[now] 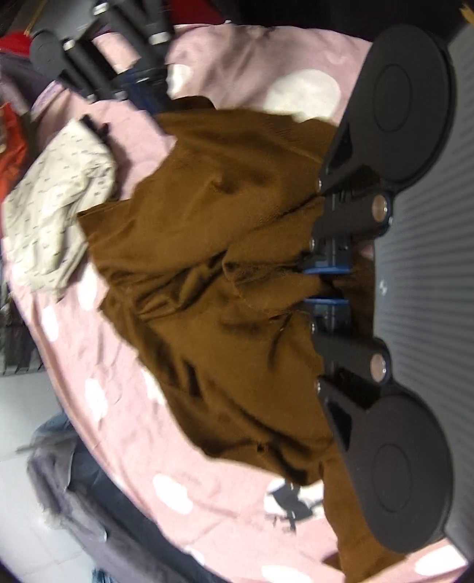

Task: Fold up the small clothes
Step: 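Lift the brown sweater high with both grippers and shake it out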

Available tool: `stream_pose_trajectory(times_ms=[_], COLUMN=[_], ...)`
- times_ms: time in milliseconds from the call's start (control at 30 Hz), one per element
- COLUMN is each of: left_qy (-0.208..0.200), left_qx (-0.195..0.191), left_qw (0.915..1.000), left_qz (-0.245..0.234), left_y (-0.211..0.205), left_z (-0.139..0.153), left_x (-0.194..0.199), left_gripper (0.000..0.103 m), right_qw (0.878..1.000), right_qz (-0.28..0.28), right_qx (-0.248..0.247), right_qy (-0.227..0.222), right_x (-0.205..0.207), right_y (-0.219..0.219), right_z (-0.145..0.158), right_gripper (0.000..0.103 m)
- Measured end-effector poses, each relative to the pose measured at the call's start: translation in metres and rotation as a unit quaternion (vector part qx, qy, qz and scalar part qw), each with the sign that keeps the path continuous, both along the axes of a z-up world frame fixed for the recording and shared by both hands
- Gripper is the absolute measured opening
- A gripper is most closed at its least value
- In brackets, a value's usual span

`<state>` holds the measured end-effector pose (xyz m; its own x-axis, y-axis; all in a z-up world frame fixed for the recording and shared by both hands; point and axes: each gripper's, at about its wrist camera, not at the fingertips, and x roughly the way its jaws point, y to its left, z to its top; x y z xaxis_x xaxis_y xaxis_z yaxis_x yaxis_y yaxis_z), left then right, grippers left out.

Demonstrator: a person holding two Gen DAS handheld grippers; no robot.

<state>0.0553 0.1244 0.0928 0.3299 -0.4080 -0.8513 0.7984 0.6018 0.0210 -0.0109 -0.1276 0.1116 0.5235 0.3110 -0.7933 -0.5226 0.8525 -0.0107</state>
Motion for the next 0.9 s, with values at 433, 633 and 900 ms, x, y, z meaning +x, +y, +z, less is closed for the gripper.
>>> stream_pose_trajectory(times_ms=[433,633,900], left_qy=[-0.217,-0.344,-0.384], left_qx=[-0.212,-0.267,-0.264], left_qw=[0.916,0.8479,0.8433], left_qz=[0.262,0.302,0.267], left_y=[0.082,0.093,0.071], left_z=[0.204,0.291,0.366], left_x=[-0.09,-0.164,-0.191], left_gripper=[0.007,0.001,0.038], right_qw=[0.966,0.938,0.905], right_qz=[0.008,0.067,0.157], right_qx=[0.193,0.279,0.29], right_qy=[-0.17,-0.195,-0.268], right_x=[-0.017,-0.06,-0.056], right_y=[-0.091,-0.116,-0.091], right_z=[0.193,0.264,0.316], right_gripper=[0.004,0.004,0.003])
